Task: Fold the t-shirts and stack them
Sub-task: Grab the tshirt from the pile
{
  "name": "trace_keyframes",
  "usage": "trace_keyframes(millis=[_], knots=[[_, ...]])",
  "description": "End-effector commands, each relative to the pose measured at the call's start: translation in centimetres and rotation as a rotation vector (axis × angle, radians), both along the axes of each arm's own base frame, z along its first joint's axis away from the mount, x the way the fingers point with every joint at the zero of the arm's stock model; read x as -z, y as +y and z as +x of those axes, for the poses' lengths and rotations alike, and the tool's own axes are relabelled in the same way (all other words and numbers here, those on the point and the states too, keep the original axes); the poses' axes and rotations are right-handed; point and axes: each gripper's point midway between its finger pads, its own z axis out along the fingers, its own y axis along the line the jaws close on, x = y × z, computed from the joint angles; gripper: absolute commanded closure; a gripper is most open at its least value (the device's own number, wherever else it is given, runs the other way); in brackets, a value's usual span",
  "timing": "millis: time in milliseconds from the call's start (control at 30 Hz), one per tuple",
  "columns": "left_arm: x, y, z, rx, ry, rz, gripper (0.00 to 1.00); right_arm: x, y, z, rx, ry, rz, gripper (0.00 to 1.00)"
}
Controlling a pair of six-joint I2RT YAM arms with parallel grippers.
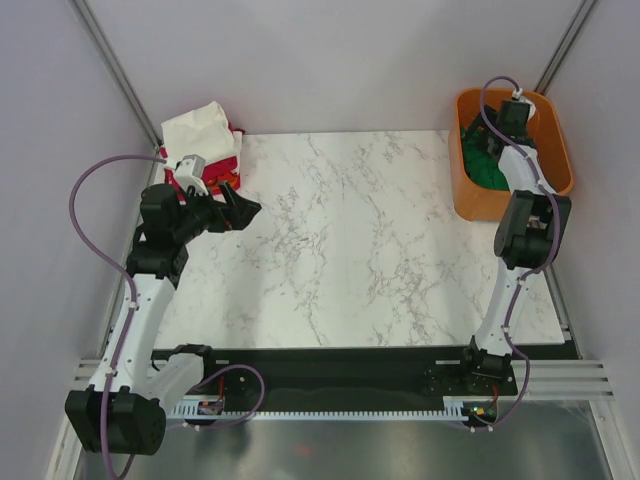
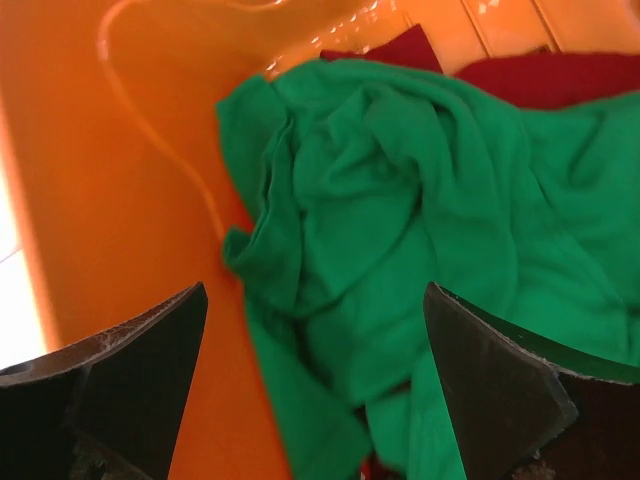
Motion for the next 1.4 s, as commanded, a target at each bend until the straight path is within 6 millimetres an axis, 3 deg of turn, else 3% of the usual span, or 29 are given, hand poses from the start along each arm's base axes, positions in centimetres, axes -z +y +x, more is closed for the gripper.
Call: trace_keyframes(millis=[0,133,367,433,467,500,567,600,667,733,833,867,967,1000,1067,1100,1167,1200,1267,1300,1367], knots=[[0.2,-0.2,0.1,0.000,0.017,-0.007,0.00,-1.9,-1.9,2.3,0.043,-0.041,-0.116,0.02],[0.6,-0.2,0.4,-0.008,0.031,0.004,0.00,0.7,-4.0,3.4,0.088,0.028,-0.204,0.02],[1.3,-0.3,0.7,-0.007,0.058,0.011,0.00,0.9,-6.8,2.5,0.160,0.078,-0.337,0.03],[1.5,-0.4,0.7,-0.004,0.066,0.011,0.00,1.6,-7.1,2.3,0.162,0.093,-0.343,0.09],[1.6,-0.4,0.8,-0.003,0.069,0.010,0.00,1.9,-7.1,2.4,0.157,0.098,-0.343,0.13],[1.6,-0.4,0.8,-0.001,0.069,0.010,0.00,2.1,-7.1,2.4,0.155,0.099,-0.342,0.28],[1.7,-0.4,0.8,-0.001,0.072,0.010,0.00,3.1,-7.2,2.6,0.149,0.108,-0.332,0.44],[1.7,-0.5,0.8,-0.001,0.075,0.011,0.00,3.4,-7.1,2.6,0.144,0.111,-0.327,0.56],[1.8,-0.5,0.8,0.000,0.077,0.014,0.00,4.4,-7.2,2.6,0.138,0.122,-0.314,0.60],[1.8,-0.6,0.7,0.000,0.077,0.016,0.00,5.0,-7.1,2.7,0.127,0.126,-0.303,0.70],[1.9,-0.7,0.7,0.004,0.080,0.017,0.00,5.6,-7.7,2.6,0.121,0.127,-0.278,0.96],[1.9,-0.7,0.7,0.005,0.083,0.017,0.00,5.3,-7.6,2.7,0.117,0.115,-0.264,1.00],[1.8,-0.8,0.6,0.008,0.078,0.016,0.00,2.0,-6.5,3.2,0.084,0.034,-0.216,1.00],[1.7,-0.8,0.6,0.008,0.077,0.016,0.00,-1.2,-6.1,3.2,0.082,-0.040,-0.209,1.00],[1.4,-0.8,0.5,0.008,0.069,0.016,0.00,-5.1,-4.8,3.1,0.068,-0.144,-0.156,1.00],[1.3,-0.8,0.5,0.009,0.064,0.015,0.00,-10.0,-4.1,2.7,0.055,-0.243,-0.154,1.00],[0.9,-0.7,0.3,0.005,0.052,0.015,0.00,-15.1,-1.7,2.5,-0.004,-0.338,-0.138,1.00],[0.7,-0.8,0.2,0.008,0.046,0.014,0.00,-20.3,-0.6,1.6,-0.022,-0.428,-0.150,1.00],[0.4,-0.7,0.1,0.006,0.037,0.013,0.00,-25.1,1.7,0.5,-0.055,-0.517,-0.152,1.00],[0.3,-0.7,0.1,0.007,0.034,0.012,0.00,-29.4,2.7,-1.0,-0.065,-0.597,-0.140,1.00],[0.0,-0.8,-0.1,0.013,0.025,0.009,0.00,-33.4,4.2,-2.7,-0.084,-0.678,-0.111,1.00]])
